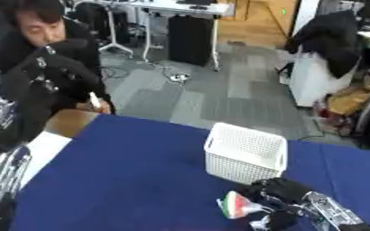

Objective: Pick up objects on the table and place them in the box.

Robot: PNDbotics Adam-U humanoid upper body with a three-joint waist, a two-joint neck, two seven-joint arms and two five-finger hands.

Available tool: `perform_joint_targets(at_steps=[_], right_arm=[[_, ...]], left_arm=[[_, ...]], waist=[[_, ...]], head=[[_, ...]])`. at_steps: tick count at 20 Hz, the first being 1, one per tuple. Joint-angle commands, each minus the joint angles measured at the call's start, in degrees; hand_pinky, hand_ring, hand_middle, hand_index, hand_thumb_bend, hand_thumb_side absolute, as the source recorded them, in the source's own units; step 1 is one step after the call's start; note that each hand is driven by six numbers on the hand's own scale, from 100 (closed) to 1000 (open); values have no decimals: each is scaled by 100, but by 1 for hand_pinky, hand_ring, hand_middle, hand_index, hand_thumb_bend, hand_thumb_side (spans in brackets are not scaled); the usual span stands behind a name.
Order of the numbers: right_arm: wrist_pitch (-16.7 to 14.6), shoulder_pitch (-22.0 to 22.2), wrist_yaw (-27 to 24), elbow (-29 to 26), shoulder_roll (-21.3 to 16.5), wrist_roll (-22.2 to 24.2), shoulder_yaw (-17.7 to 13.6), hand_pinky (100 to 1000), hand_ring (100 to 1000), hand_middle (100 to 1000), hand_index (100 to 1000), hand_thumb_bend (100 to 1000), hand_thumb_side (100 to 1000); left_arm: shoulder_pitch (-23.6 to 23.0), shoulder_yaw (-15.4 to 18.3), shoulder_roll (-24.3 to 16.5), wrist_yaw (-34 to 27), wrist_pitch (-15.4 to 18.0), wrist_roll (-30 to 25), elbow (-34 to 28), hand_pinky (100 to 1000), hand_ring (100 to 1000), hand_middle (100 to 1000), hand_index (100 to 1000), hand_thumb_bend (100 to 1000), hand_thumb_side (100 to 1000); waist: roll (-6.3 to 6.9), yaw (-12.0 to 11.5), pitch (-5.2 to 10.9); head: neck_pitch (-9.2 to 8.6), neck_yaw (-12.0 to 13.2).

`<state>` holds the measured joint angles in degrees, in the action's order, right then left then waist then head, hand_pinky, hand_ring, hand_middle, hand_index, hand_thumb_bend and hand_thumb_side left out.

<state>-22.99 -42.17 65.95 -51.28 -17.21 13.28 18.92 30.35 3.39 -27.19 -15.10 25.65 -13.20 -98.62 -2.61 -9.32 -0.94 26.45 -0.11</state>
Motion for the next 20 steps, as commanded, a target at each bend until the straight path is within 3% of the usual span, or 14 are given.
perform_joint_targets(at_steps=[1, 11, 20], right_arm=[[8, -51, 23, -106, -152, -46, -47, 743, 695, 739, 948, 612, 1000], [195, -140, 224, 33, -22, -177, -169, 746, 699, 742, 865, 602, 1000], [143, -198, 184, 7, 150, -399, -167, 731, 686, 740, 873, 605, 1000]], left_arm=[[82, 17, -95, 3, 8, -7, -74, 639, 638, 782, 715, 181, 978], [94, 16, -71, -8, -6, -4, -87, 640, 639, 782, 714, 182, 978], [113, 3, -48, -20, -24, -9, -106, 640, 639, 782, 714, 182, 979]], waist=[[31, -1, 47], [29, -23, 44], [28, -44, 42]], head=[[-89, -96], [-107, -154], [-81, -127]])
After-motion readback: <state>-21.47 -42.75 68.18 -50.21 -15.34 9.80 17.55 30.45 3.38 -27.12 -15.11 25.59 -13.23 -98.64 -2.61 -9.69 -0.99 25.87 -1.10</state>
